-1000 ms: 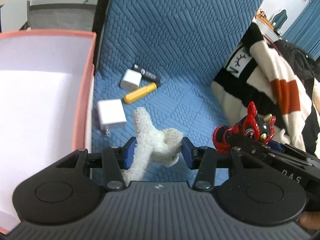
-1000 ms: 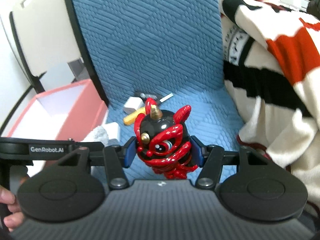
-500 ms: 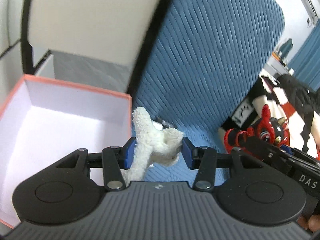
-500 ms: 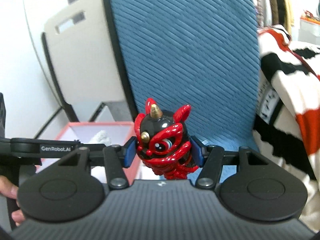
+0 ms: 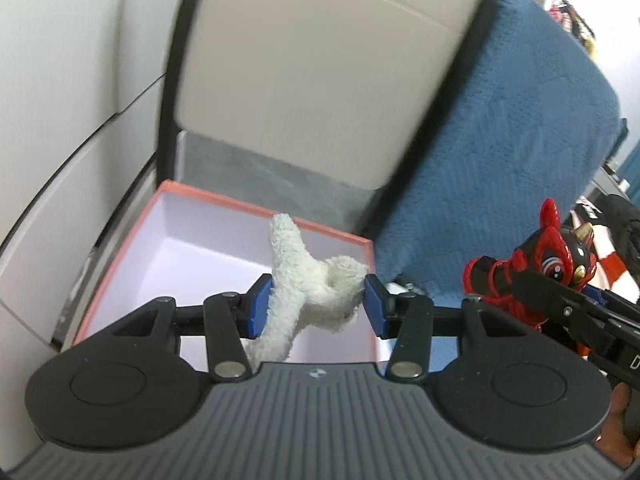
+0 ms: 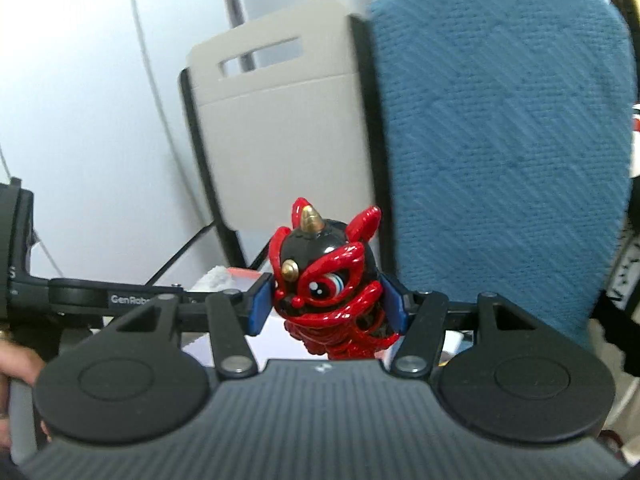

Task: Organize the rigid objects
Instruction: 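Carry the plush with the left tool while the right tool carries the figurine into the box, then open both tools to release the plush and figurine into the box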

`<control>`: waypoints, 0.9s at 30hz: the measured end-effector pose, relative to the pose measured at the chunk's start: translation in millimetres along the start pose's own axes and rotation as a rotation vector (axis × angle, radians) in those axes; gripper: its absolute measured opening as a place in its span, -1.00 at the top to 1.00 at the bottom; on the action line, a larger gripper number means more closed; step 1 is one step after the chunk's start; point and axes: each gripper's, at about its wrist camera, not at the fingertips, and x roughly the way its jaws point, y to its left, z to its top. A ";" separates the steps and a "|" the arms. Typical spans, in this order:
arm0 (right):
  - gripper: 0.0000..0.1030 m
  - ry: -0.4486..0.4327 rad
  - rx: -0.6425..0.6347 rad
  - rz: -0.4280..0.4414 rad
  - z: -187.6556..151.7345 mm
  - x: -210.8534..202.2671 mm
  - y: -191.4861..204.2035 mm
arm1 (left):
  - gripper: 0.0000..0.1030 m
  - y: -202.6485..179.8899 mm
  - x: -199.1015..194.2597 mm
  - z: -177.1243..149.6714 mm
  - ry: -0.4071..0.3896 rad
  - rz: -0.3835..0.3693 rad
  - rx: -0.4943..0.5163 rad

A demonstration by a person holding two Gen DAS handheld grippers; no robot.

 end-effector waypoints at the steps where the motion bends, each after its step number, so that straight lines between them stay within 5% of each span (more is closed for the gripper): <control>1: -0.16 0.011 -0.004 0.009 -2.0 6.4 4.8 | -0.05 9.1 1.6 -1.5 0.007 0.011 -0.005; 15: -0.16 0.358 -0.014 0.093 -70.8 127.6 45.9 | -0.06 96.4 72.3 -47.7 0.179 0.115 -0.113; 23: -0.17 0.478 -0.022 0.083 -106.7 163.0 55.3 | -0.06 120.5 92.8 -54.6 0.220 0.125 -0.143; 27: -0.18 0.498 -0.011 0.093 -112.0 169.5 55.9 | -0.52 128.5 92.6 -59.7 0.219 0.138 -0.165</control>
